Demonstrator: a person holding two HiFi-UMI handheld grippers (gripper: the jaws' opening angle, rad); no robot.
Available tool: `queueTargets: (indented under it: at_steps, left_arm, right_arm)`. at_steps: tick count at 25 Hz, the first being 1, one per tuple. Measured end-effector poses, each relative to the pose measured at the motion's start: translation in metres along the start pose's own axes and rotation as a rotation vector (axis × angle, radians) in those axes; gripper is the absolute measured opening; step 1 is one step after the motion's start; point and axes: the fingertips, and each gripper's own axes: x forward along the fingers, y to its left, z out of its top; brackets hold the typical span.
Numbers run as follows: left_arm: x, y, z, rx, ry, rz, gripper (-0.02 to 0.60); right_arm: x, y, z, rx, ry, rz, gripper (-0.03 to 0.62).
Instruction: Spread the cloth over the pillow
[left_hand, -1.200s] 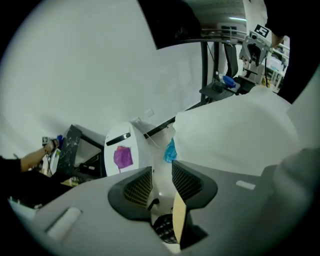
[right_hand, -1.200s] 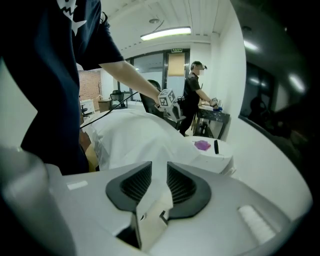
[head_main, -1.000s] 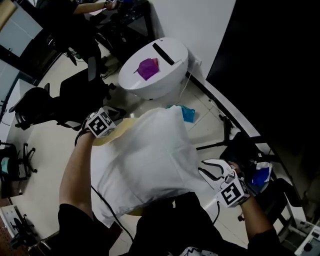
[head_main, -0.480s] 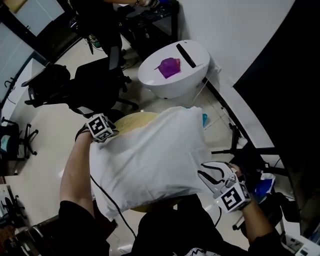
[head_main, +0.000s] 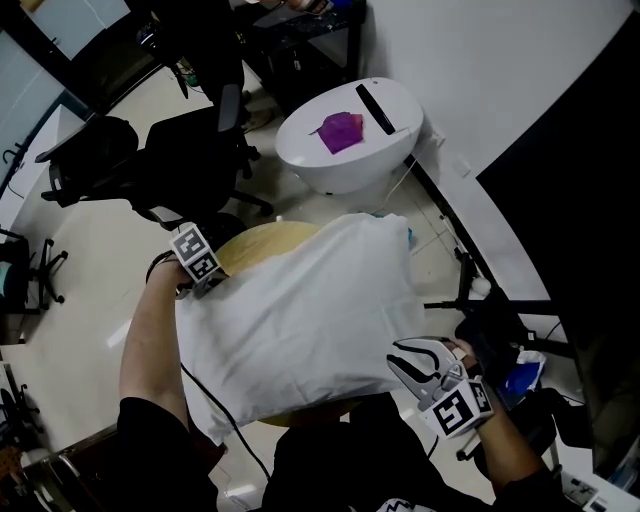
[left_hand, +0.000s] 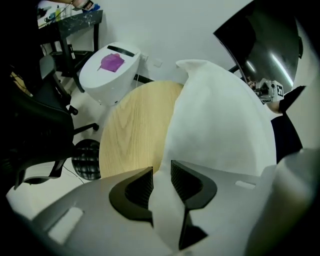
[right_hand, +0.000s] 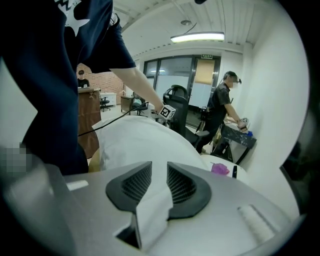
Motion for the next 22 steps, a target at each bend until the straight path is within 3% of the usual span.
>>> queueTargets:
  at_steps: [1, 3, 7, 13, 15, 17, 21, 22]
  left_arm:
    - [0.003, -0.003, -0.001, -0.009, 0.014, -0.023, 0.102]
    - [0.006, -0.012, -0.003, -0.009, 0.032, -0.082, 0.000]
    - [0.003, -0.018, -0.002, 0.041, 0.027, -0.116, 0.001]
    - [-0.033, 0.007, 0.010, 0.140, -0.084, 0.030, 0.002]
    - [-0.043, 0.013, 0.010, 0.198, -0.085, 0.076, 0.003]
    - [-0.047, 0.016, 0.001, 0.269, -0.027, 0.107, 0.003]
    - [-0.042, 0.017, -0.019, 0.352, 0.143, 0.091, 0.263]
    - [-0.040, 0.017, -0.021, 0.356, 0.169, 0.080, 0.283]
  right_arm:
    - [0.001, 0.000, 0.001, 0.002, -0.001, 0.001, 0.107]
    - [0.003, -0.001, 0.004, 0.003, -0.003, 0.000, 0.107]
    - [0.006, -0.001, 0.005, 0.007, -0.002, 0.000, 0.107]
    - [0.011, 0.001, 0.006, 0.006, -0.003, 0.016, 0.107]
    - [0.013, 0.002, 0.006, 0.003, 0.000, 0.021, 0.107]
    - [0.015, 0.004, 0.007, 0.001, 0.004, 0.027, 0.107]
    - [0.018, 0.007, 0.009, -0.001, 0.003, 0.037, 0.107]
    - [0.019, 0.008, 0.010, 0.000, 0.003, 0.040, 0.107]
